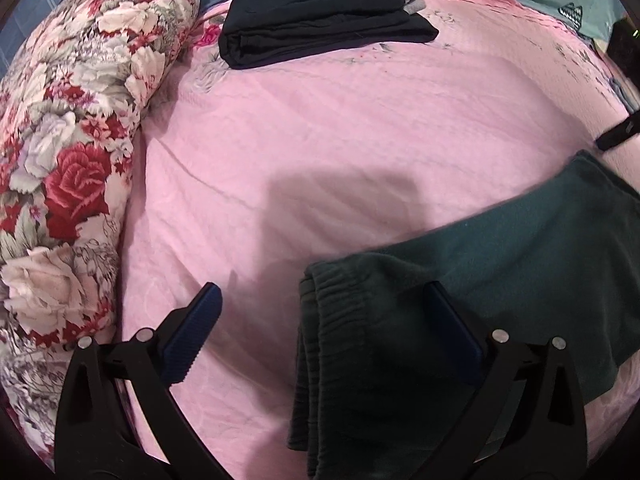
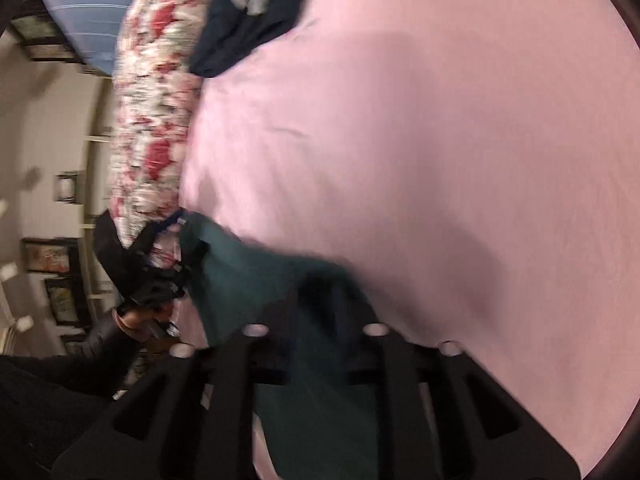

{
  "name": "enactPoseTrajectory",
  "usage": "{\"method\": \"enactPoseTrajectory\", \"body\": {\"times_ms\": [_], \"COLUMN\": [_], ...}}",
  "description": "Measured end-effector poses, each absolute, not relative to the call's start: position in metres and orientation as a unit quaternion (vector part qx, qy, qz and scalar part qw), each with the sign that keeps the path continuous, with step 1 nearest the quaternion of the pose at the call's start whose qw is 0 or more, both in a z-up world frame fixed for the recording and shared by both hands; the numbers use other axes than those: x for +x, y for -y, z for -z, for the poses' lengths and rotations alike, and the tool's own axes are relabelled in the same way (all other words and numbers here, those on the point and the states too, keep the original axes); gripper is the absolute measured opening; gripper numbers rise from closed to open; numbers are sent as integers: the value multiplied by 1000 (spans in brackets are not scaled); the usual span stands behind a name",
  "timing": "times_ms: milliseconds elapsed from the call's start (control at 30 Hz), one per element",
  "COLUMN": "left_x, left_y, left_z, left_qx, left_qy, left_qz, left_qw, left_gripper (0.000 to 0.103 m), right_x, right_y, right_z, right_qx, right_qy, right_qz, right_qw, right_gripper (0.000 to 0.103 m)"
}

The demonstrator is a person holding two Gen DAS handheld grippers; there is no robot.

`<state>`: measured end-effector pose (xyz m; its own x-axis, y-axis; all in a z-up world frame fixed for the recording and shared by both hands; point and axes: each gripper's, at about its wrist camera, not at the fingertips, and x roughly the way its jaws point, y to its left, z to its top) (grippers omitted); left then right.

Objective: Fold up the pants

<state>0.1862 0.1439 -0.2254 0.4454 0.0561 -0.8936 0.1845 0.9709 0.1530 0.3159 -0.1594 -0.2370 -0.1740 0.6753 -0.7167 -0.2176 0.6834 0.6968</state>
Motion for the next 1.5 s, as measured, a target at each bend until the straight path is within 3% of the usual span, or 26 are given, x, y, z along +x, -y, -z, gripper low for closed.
{"method": "enactPoseTrajectory", "body": {"times_ms": [233, 333, 500, 667, 867, 1067, 1133, 1267, 1333, 1433, 1500], "left_x": [174, 164, 147, 135, 139, 141, 142, 145, 144, 141, 142], "left_y": [-132, -101, -8, 62, 69, 71, 72, 75, 77, 79, 81], "left_z": [187, 169, 175, 221, 232, 233, 232, 231, 233, 234, 232], "left_qx": [173, 157, 119, 140, 141, 145, 140, 124, 113, 117, 119], "left_qy": [-471, -452, -463, -508, -534, -542, -542, -540, -535, -528, -529], "left_qz": [23, 79, 195, 230, 186, 149, 136, 104, 94, 88, 87], "left_qw": [865, 874, 856, 818, 813, 815, 817, 826, 832, 836, 836], "left_gripper": [101, 101, 101, 101, 101, 101, 101, 101, 101, 101, 101], "right_x": [233, 165, 54, -26, 22, 52, 49, 53, 55, 53, 49], "right_y": [318, 362, 380, 463, 509, 517, 513, 532, 549, 537, 536], "right_z": [100, 79, 107, 119, 145, 200, 197, 179, 181, 205, 190], "right_qx": [102, 115, 85, 221, 139, 82, 73, 92, 123, 56, 39], "right_qy": [-578, -553, -560, -510, -527, -615, -617, -594, -586, -605, -598], "right_qz": [-179, -104, -10, 137, 133, 32, 4, 27, 47, 52, 70], "right_qw": [789, 818, 824, 820, 828, 783, 783, 799, 800, 792, 798], "right_gripper": [34, 35, 35, 35, 35, 35, 9, 8, 8, 14, 36]}}
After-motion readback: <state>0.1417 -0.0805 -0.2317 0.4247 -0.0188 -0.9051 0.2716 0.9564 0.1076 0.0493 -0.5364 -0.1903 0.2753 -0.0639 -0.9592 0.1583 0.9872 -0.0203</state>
